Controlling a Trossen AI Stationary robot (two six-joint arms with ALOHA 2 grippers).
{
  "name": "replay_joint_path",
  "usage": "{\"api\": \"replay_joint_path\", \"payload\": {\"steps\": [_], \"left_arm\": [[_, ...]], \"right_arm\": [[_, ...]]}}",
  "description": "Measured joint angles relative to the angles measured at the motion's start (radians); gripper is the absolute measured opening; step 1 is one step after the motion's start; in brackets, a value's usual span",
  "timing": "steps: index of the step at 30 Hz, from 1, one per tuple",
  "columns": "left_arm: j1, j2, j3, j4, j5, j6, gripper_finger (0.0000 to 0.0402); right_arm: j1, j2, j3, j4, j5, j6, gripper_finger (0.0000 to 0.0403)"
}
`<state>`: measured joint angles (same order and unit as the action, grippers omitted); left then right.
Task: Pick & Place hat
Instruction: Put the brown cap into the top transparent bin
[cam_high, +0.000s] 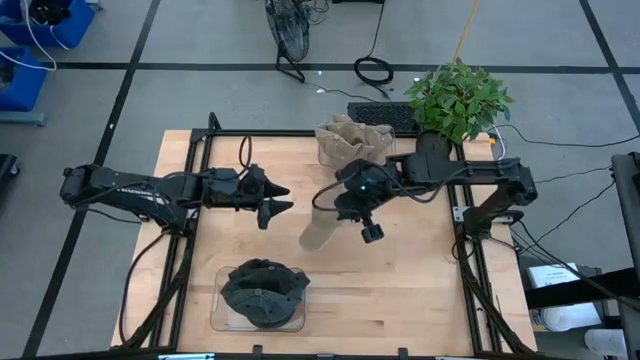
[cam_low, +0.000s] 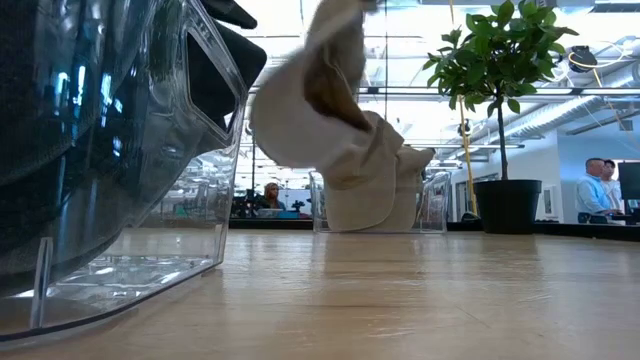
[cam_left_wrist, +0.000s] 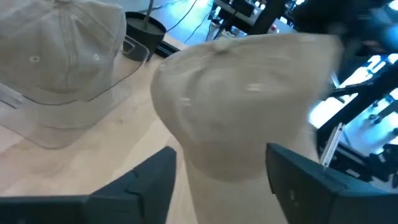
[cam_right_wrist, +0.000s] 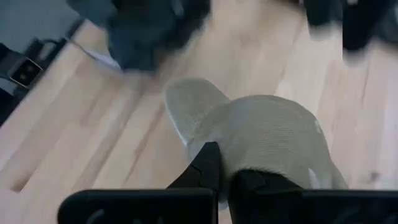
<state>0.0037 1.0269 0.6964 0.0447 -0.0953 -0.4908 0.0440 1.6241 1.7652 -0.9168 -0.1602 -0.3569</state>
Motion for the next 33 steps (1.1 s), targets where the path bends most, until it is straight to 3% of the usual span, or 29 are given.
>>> {"api": "replay_joint_path", "payload": {"steps": [4, 11, 20, 24, 29, 33], "left_arm": [[0.033, 0.039, -0.001, 0.037, 0.074, -0.017, 0.0286], [0.088, 0.155, -0.001, 0.266, 0.228, 0.028, 0.0336], [0.138, 0.294, 0.133, 0.324, 0.390, 0.107, 0.0335], [0.149, 0.394, 0.270, 0.220, 0.472, 0.171, 0.0324], [0.164, 0.515, 0.448, -0.070, 0.532, 0.252, 0.0315], [0.182, 0.573, 0.540, -0.181, 0.634, 0.251, 0.0322]], "right_arm": [[0.046, 0.045, 0.088, -0.023, 0.028, -0.074, 0.0000], [0.082, 0.085, 0.133, -0.167, 0.078, -0.118, 0.0000], [0.082, 0.094, 0.121, -0.229, 0.137, -0.282, 0.0000], [0.082, 0.095, 0.121, -0.216, 0.145, -0.327, 0.0000], [0.094, 0.093, 0.121, -0.211, 0.268, -0.387, 0.0000], [0.095, 0.092, 0.121, -0.241, 0.277, -0.389, 0.0000]]}}
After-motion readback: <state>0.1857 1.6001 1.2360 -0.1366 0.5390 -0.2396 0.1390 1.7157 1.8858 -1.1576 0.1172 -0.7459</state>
